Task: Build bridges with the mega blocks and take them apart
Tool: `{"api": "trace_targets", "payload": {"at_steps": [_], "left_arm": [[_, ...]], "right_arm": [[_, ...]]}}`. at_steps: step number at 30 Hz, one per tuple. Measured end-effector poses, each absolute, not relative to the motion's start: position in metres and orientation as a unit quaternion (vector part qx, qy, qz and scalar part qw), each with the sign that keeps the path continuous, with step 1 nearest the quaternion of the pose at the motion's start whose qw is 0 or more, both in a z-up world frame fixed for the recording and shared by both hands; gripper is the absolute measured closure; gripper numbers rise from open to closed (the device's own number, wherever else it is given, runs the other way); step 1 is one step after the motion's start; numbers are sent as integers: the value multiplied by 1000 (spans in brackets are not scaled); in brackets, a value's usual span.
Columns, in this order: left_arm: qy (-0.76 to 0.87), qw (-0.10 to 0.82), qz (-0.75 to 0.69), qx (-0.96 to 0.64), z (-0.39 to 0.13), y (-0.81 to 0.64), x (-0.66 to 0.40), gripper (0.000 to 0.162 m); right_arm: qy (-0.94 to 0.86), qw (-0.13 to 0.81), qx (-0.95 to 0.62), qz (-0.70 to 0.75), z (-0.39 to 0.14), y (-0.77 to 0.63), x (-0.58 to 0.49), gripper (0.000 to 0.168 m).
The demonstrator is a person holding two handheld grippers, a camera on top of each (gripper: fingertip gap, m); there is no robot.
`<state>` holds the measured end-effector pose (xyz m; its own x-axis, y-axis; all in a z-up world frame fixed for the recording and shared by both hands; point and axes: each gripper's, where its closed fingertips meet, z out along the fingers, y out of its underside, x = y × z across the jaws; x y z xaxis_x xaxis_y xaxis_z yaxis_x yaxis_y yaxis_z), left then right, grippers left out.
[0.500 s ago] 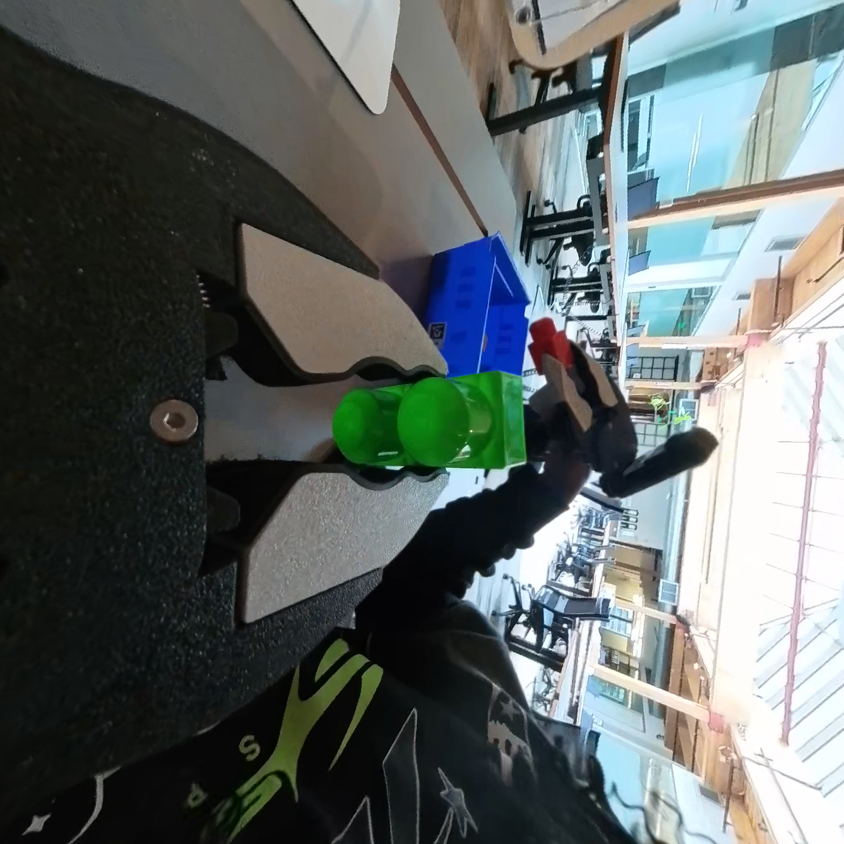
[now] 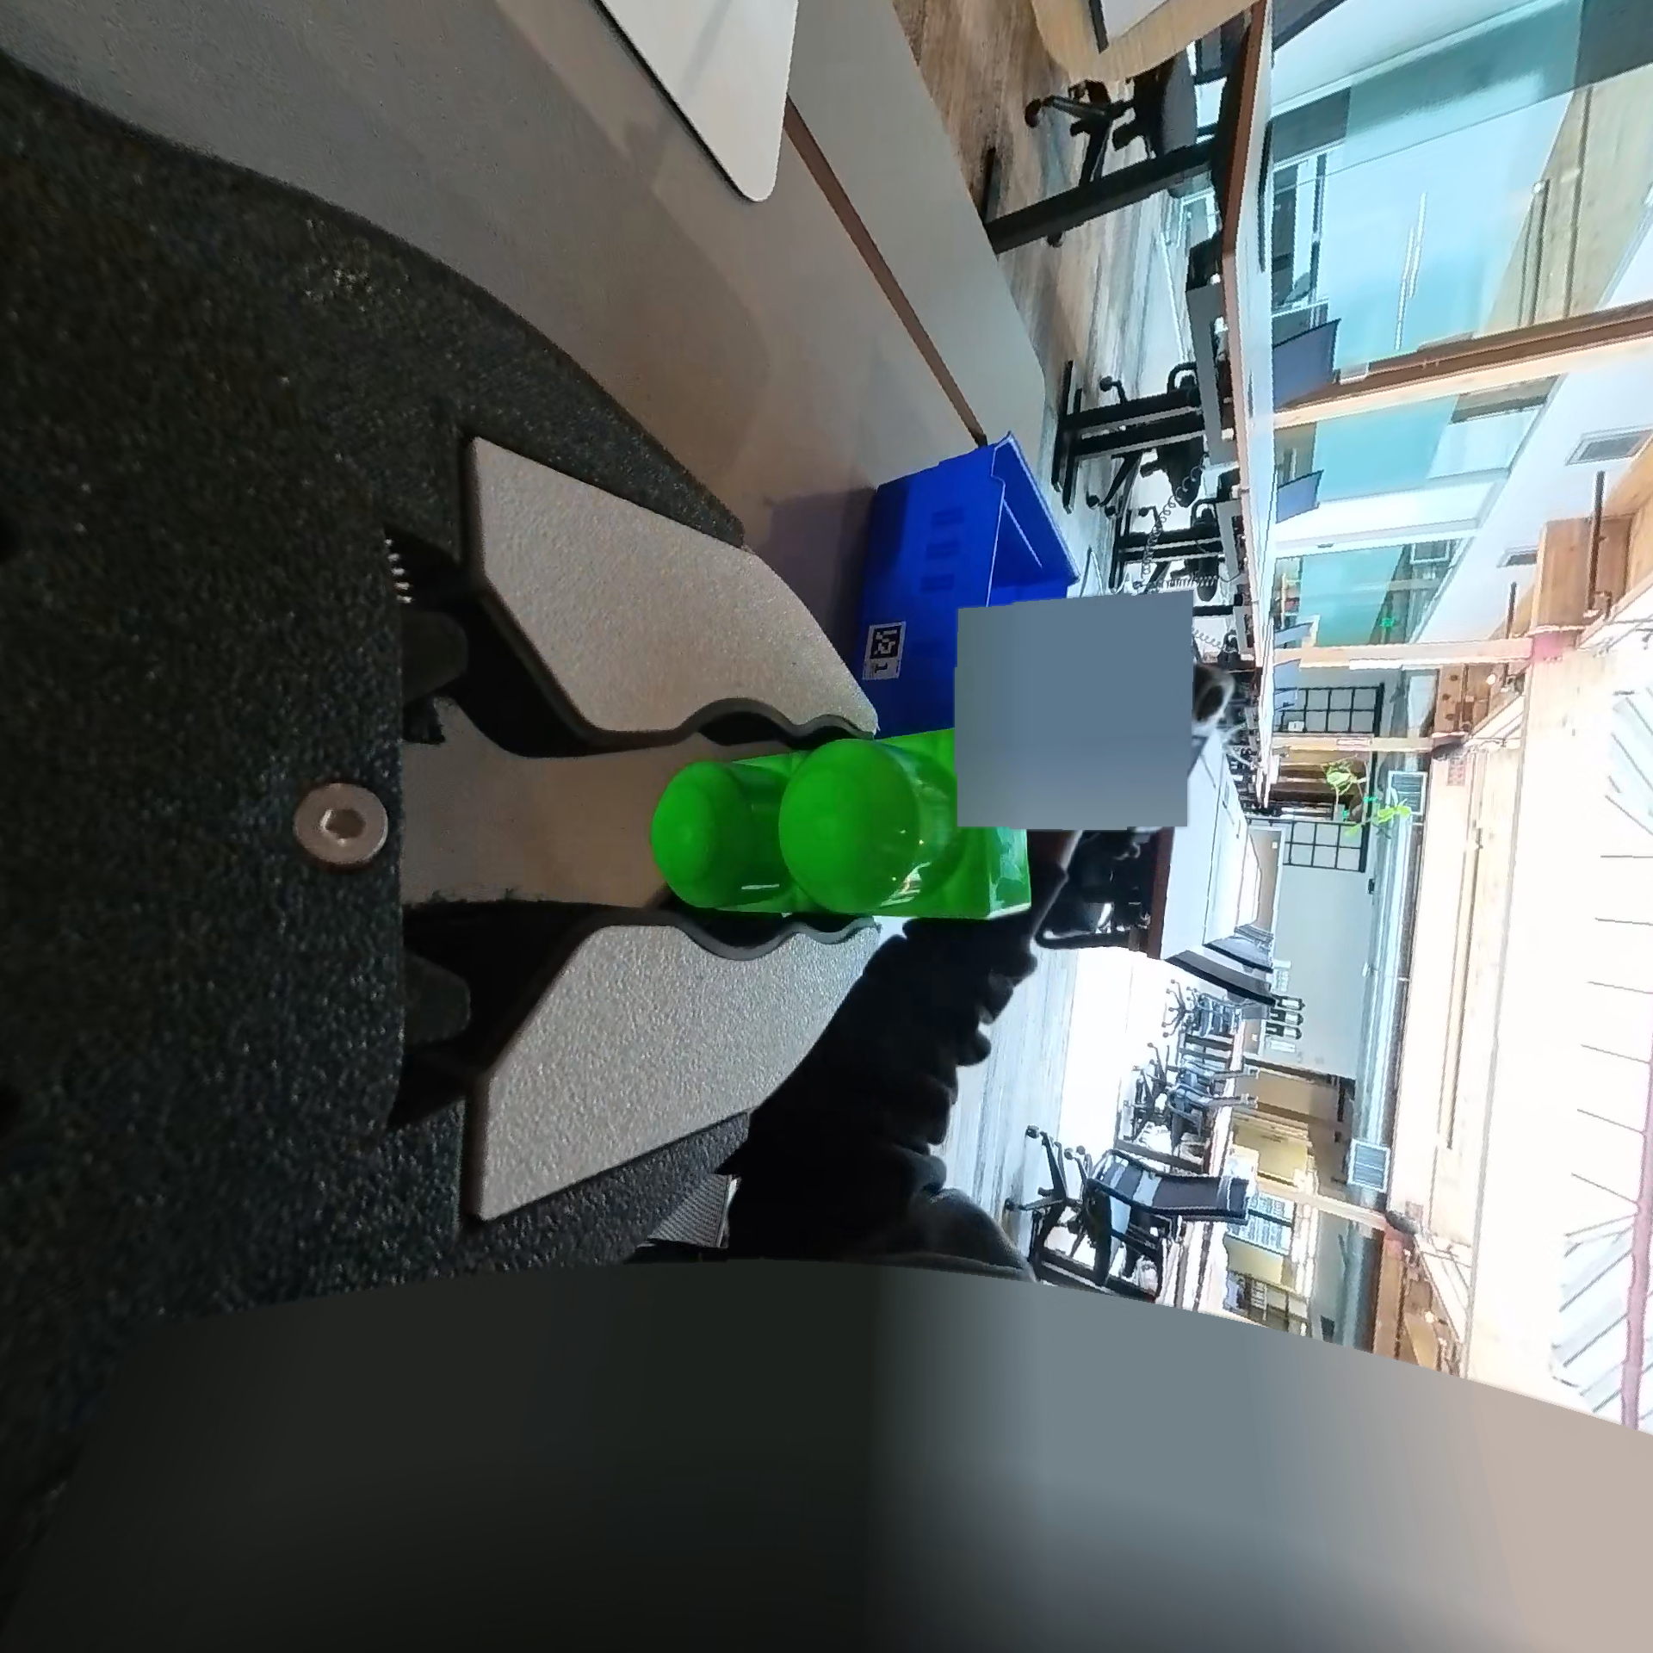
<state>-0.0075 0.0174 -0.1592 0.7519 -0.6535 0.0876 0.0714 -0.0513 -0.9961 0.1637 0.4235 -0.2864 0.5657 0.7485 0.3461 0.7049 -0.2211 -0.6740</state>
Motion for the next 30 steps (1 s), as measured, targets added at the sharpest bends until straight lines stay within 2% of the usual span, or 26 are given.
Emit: {"api": "trace_targets", "payload": {"at_steps": [3, 5, 6, 10, 14, 18, 21, 26, 30], "left_arm": [[216, 653, -279, -670, -160, 18, -8, 127], [211, 653, -279, -672, -161, 19, -9, 127], [210, 652, -279, -673, -162, 20, -9, 127], [211, 648, -278, -677, -164, 21, -10, 127], [217, 637, -276, -686, -170, 22, -8, 127], [232, 626, -275, -692, -175, 22, -1, 127], [244, 621, -269, -695, -177, 21, 4, 127], [257, 618, -266, -694, -177, 18, 9, 127], [269, 615, -257, -695, -179, 16, 10, 127]], "right_arm": [[-469, 384, -793, 61, -302, 419, 158, 131], [-468, 391, -790, 65, -299, 418, 159, 110], [-467, 403, -785, 60, -293, 418, 161, 106], [-466, 462, -748, 96, -238, 392, 145, 110], [-575, 469, -594, 311, -163, 272, 69, 115], [-697, 367, -381, 483, -120, 114, 28, 112], [-752, 279, -316, 506, -128, 46, 14, 110], [-799, 237, -291, 470, -156, 11, -9, 112], [-807, 235, -271, 470, -163, 0, -13, 131]]}}
